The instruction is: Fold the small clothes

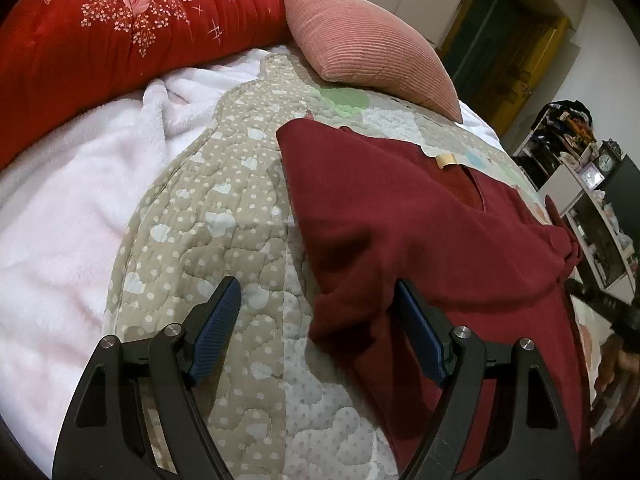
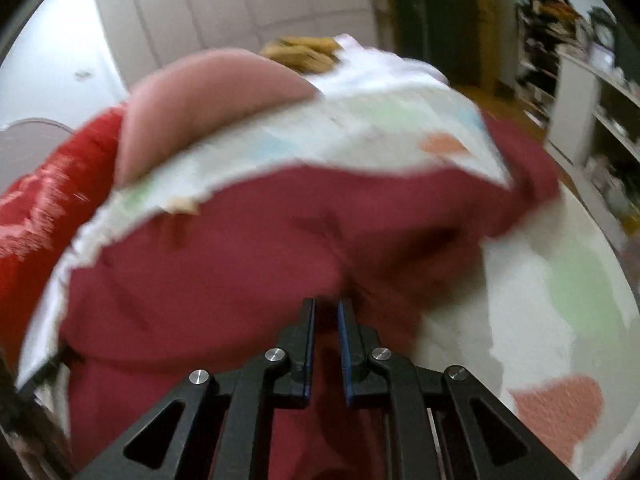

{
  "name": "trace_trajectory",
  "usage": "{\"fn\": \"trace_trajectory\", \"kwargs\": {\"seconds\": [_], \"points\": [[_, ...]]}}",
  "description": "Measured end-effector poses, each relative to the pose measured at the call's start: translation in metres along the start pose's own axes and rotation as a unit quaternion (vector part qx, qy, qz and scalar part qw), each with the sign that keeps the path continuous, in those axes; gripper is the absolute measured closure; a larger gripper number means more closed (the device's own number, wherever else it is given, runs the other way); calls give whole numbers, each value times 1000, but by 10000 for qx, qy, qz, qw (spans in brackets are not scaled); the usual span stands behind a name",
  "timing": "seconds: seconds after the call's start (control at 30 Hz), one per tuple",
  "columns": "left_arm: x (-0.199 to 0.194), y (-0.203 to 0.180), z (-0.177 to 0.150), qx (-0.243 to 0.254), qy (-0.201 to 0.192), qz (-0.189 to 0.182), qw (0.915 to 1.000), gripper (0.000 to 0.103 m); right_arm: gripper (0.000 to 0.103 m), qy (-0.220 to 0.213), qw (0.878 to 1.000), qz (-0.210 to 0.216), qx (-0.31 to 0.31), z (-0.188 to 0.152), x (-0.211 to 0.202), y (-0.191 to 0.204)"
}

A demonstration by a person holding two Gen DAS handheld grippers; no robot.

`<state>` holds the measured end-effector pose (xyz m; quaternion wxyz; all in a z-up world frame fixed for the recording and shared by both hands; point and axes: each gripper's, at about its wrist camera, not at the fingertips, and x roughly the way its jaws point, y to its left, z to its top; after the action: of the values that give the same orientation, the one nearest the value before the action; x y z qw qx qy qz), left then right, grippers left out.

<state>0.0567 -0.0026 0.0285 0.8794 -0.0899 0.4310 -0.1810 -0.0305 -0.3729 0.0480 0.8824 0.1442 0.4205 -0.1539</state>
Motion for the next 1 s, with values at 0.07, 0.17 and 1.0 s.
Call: {"fn": "trace_trajectory", "kwargs": {"seconds": [0.07,0.17,1.0], "points": [[-1,-1,-1,23,61,44,10000,24,92,-145,9998,-144,-64,-5,-13,-4],[-1,-5,-4,187,102,176,9996,24,85,-447,9976,322,-428,6,-30,24],[3,-3,-3,240,159,156,9995,24,97,-445,9356,687,-3436,37,51,183]]}}
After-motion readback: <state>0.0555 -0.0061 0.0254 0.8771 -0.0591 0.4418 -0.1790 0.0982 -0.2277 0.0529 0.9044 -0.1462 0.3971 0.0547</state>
